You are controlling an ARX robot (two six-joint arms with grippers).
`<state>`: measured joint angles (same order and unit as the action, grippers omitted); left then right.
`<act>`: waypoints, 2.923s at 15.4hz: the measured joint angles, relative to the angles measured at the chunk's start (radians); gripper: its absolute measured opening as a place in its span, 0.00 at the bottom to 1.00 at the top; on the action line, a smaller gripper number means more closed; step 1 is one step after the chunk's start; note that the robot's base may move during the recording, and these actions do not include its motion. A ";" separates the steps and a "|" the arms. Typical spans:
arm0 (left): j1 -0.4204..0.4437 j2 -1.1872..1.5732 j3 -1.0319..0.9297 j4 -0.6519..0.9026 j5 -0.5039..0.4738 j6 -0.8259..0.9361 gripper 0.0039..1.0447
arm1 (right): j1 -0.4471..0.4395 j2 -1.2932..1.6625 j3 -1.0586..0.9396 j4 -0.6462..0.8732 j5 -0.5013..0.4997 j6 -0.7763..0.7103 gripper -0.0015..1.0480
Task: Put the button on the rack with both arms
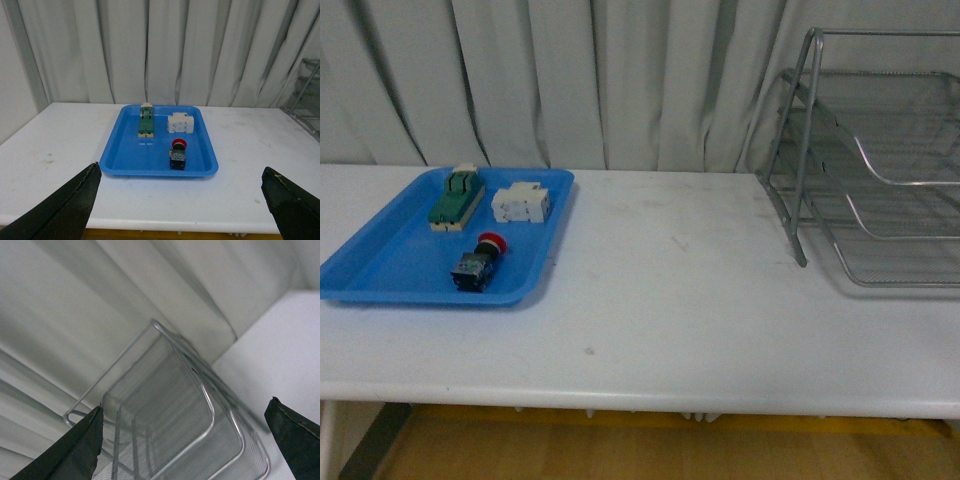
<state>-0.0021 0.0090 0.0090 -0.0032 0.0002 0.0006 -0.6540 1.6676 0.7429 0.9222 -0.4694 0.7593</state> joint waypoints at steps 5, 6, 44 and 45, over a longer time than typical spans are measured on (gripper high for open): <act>0.000 0.000 0.000 0.000 0.000 0.000 0.94 | 0.090 0.285 -0.015 0.235 -0.042 0.409 0.94; 0.000 0.000 0.000 0.000 0.000 0.000 0.94 | 0.121 0.351 -0.013 0.267 -0.040 0.474 0.94; 0.000 0.000 0.000 0.000 0.000 0.000 0.94 | 0.252 0.651 0.072 0.380 -0.070 0.493 0.04; 0.000 0.000 0.000 0.000 0.000 0.000 0.94 | 0.232 0.638 0.038 0.381 -0.111 0.468 0.04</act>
<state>-0.0021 0.0090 0.0090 -0.0036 -0.0002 0.0006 -0.4221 2.3054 0.7807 1.3033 -0.5800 1.2278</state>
